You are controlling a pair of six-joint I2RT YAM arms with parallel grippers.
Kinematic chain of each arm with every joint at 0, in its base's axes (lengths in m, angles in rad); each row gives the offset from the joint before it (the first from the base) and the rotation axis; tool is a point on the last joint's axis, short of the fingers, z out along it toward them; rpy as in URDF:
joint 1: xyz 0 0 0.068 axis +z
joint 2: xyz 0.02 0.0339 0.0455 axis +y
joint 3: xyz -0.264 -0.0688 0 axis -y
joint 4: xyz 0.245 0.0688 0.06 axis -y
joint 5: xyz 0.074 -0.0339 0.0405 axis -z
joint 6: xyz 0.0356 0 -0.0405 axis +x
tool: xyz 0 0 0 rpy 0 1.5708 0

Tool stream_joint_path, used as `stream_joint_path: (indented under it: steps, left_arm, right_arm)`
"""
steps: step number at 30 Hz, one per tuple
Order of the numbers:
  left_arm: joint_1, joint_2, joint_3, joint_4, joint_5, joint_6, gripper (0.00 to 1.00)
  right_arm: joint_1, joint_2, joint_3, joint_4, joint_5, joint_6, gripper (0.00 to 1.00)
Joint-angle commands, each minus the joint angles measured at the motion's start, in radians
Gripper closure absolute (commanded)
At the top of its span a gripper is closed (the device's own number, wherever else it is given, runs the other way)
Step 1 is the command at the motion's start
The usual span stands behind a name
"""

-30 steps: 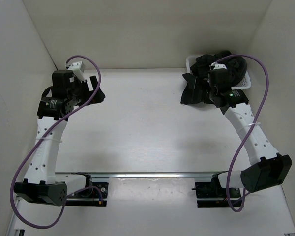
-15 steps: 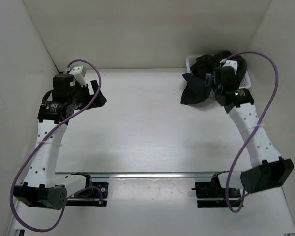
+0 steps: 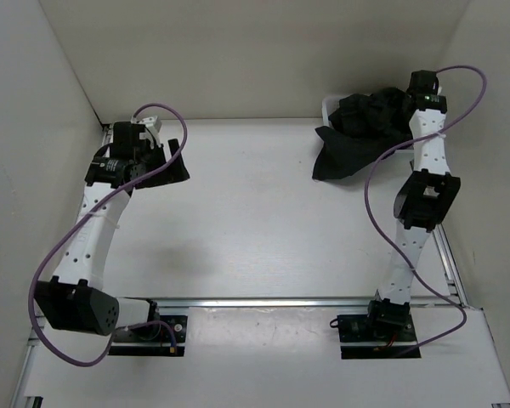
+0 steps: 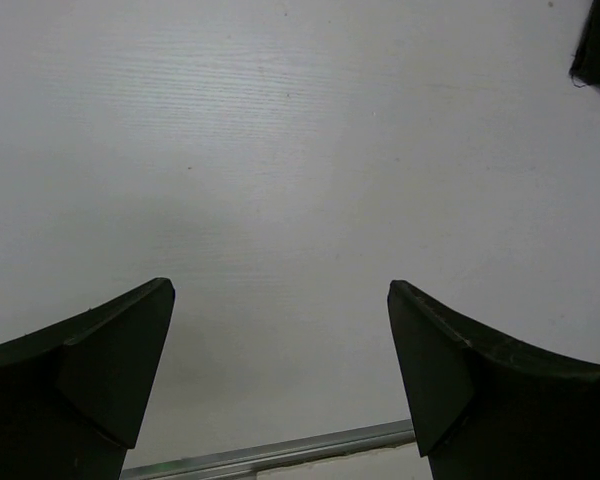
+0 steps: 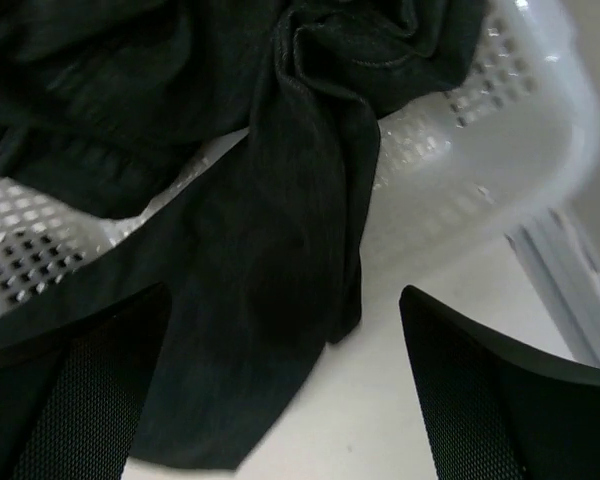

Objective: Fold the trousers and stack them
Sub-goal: Grab the trousers from the pile

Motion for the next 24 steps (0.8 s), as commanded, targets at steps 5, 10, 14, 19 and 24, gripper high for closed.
stream_joint_path:
  steps: [5, 10, 14, 19, 24]
  left_arm:
    - [-0.006, 0.096, 0.043, 0.017, -0.017, -0.028, 0.0]
    - [-0.006, 0.141, 0.072, 0.017, -0.028, -0.028, 0.0]
    - [-0.015, 0.153, 0.092, 0.017, -0.028, -0.047, 0.0]
    - [-0.015, 0.132, 0.092, 0.017, -0.028, -0.058, 0.0]
    - [-0.025, 0.067, 0.083, 0.017, 0.006, -0.086, 0.0]
  right_arm:
    - [-0.043, 0.184, 0.189, 0.01, -0.13, 0.037, 0.16]
    - [-0.043, 0.202, 0.189, 0.029, -0.151, 0.037, 0.43]
    - [-0.043, 0.179, 0.169, 0.038, -0.16, 0.037, 0.91]
    - [-0.043, 0.032, 0.115, 0.058, -0.117, 0.037, 1.0]
    - [0.0, -0.191, 0.196, 0.09, -0.228, 0.025, 1.0]
